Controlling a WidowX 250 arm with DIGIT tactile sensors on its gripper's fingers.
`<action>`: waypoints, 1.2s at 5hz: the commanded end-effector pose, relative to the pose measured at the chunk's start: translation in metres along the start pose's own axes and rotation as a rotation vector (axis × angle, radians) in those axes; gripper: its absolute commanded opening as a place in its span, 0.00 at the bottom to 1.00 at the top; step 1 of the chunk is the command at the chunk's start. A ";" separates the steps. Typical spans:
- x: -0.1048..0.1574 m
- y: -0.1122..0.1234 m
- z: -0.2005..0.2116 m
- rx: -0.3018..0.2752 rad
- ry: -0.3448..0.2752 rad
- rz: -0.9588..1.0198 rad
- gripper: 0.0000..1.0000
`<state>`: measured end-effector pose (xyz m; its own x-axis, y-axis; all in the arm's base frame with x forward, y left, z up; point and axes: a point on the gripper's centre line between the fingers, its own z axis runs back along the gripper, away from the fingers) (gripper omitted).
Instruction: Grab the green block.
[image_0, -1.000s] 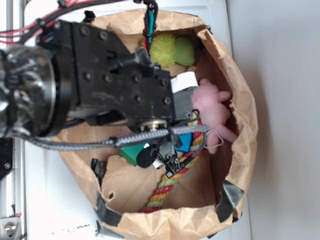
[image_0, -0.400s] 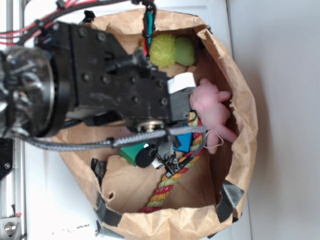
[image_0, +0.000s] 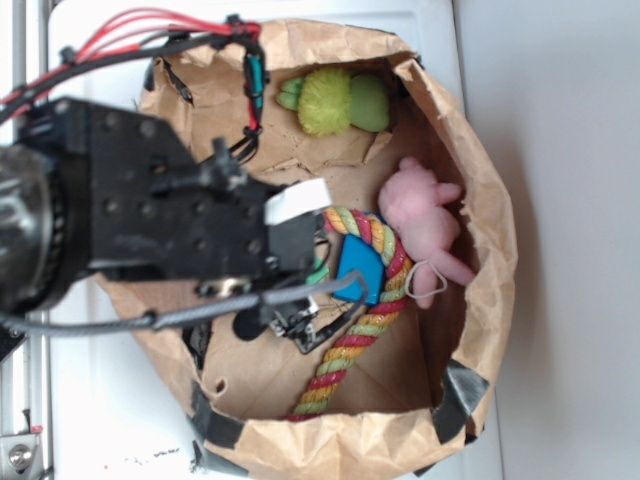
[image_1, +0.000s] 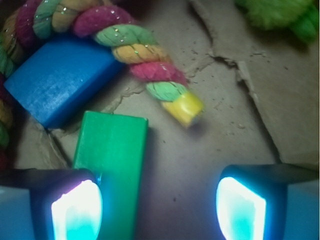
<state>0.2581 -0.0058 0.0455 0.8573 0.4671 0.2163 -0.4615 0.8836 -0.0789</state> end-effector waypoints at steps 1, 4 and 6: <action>-0.029 -0.012 0.007 0.015 -0.011 -0.008 1.00; -0.009 -0.016 0.038 -0.043 0.013 0.023 1.00; 0.016 -0.010 0.028 -0.019 0.012 0.070 1.00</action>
<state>0.2604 -0.0172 0.0630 0.8493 0.5033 0.1596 -0.4963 0.8641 -0.0836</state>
